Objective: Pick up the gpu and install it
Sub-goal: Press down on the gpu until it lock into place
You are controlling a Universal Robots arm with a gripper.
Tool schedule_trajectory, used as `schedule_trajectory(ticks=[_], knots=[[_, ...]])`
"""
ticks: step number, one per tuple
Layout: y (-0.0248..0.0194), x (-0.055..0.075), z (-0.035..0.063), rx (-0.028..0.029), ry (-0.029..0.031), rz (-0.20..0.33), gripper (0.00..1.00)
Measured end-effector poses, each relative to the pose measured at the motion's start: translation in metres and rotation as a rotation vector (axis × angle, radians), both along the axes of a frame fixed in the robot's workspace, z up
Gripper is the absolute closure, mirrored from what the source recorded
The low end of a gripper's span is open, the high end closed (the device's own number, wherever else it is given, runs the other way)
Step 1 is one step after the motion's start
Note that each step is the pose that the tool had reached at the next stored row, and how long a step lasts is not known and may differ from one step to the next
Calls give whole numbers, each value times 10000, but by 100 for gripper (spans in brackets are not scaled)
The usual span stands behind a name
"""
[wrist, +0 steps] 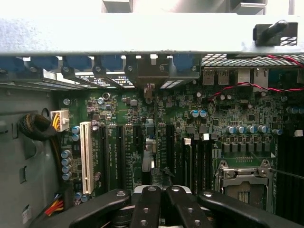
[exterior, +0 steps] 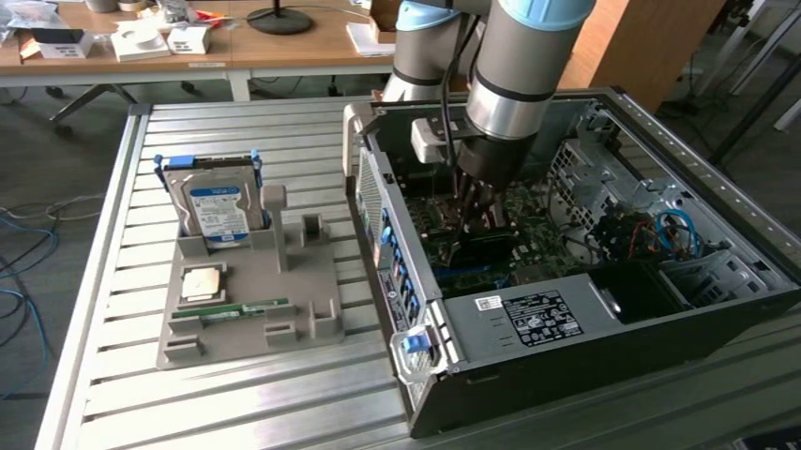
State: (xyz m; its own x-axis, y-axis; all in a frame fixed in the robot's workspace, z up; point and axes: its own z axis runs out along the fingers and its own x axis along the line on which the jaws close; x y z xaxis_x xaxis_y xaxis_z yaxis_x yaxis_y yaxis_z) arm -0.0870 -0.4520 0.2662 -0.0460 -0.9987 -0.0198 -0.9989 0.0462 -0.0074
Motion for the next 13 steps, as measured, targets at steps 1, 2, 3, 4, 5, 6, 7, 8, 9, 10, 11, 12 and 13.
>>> schedule_trajectory(ticks=[1,2,3,4,5,6,7,8,9,10,11,12,13], knots=[[-4,-1,0,1,0,-2,89],[-11,-2,0,1,-1,0,89],[-17,-3,0,0,-1,-1,89],[-20,-4,0,-1,0,-2,89],[-21,-5,0,0,0,-2,89],[-21,-5,0,0,1,-2,89],[-21,-5,0,0,1,-2,89],[-22,-4,1,-1,1,-1,89],[-22,-4,0,-1,1,-1,89],[-23,-5,-4,-4,2,-1,89],[-23,-5,-7,-6,4,0,89],[-23,-5,-9,-7,4,0,89],[-23,-5,-9,-7,4,-1,89]])
